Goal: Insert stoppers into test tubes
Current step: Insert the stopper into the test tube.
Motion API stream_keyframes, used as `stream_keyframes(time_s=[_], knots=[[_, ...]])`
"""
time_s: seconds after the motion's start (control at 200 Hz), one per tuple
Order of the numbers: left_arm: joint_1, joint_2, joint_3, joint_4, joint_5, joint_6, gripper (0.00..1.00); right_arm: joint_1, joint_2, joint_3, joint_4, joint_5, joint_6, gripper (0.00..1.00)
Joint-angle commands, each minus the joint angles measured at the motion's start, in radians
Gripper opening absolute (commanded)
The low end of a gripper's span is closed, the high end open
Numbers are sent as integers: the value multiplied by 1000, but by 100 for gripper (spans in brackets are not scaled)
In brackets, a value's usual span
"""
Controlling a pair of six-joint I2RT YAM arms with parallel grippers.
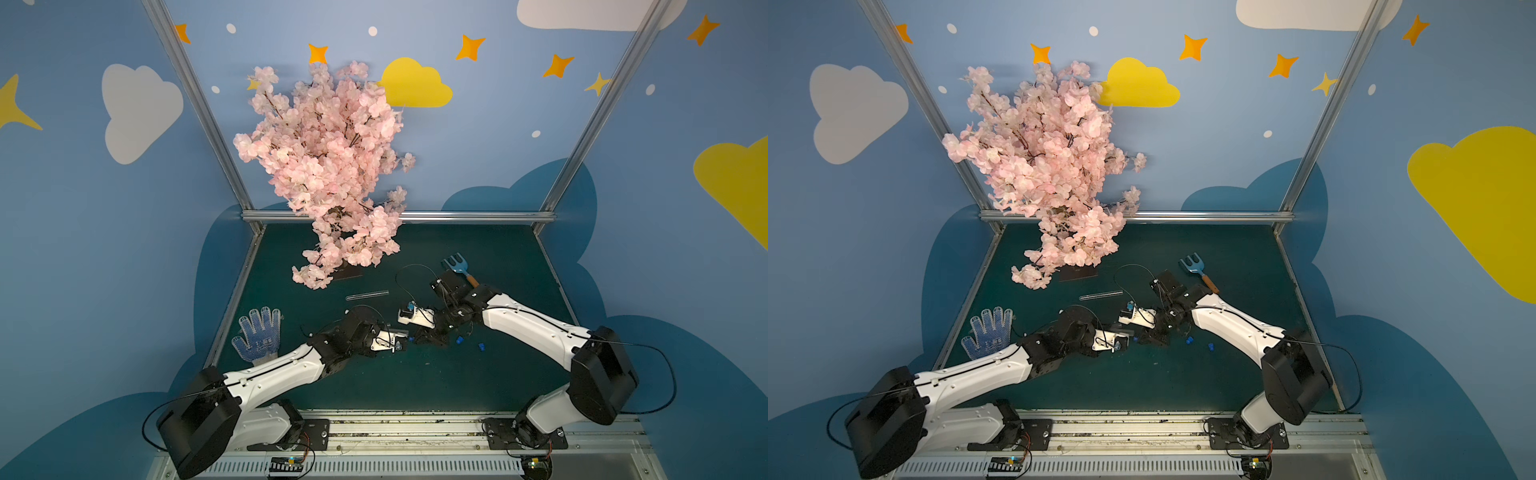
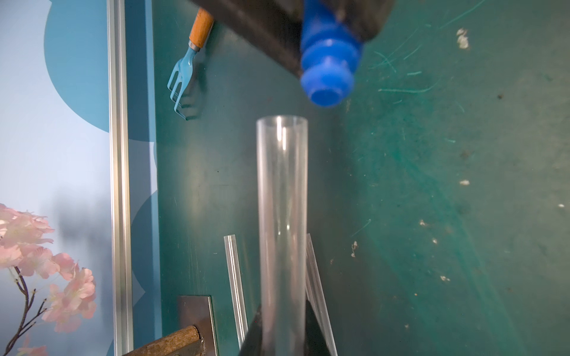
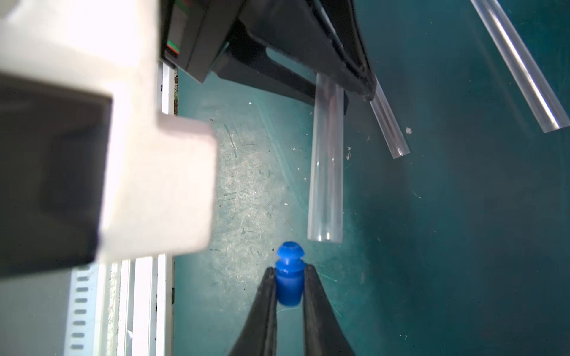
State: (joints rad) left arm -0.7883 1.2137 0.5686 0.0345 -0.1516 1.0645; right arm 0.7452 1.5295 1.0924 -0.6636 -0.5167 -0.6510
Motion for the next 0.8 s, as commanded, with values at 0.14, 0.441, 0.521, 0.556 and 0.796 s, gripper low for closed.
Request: stream_keyframes(time_s=[0.14, 0.441, 0.521, 0.556, 0.796], knots=[[-8, -6, 4, 15, 30, 26, 6, 6, 14, 35, -20, 2, -3, 15], [-9, -6, -1, 6, 30, 31, 6, 6, 20, 38, -27, 26, -7, 14], [-9, -3, 1, 1, 25, 32, 6, 6, 19, 37, -30, 28, -8, 14], [-9, -2, 0, -3, 24, 34, 6, 6, 18, 37, -30, 29, -8, 14], [-12, 8, -1, -10, 27, 49, 6, 8, 21, 40, -28, 29, -7, 14]])
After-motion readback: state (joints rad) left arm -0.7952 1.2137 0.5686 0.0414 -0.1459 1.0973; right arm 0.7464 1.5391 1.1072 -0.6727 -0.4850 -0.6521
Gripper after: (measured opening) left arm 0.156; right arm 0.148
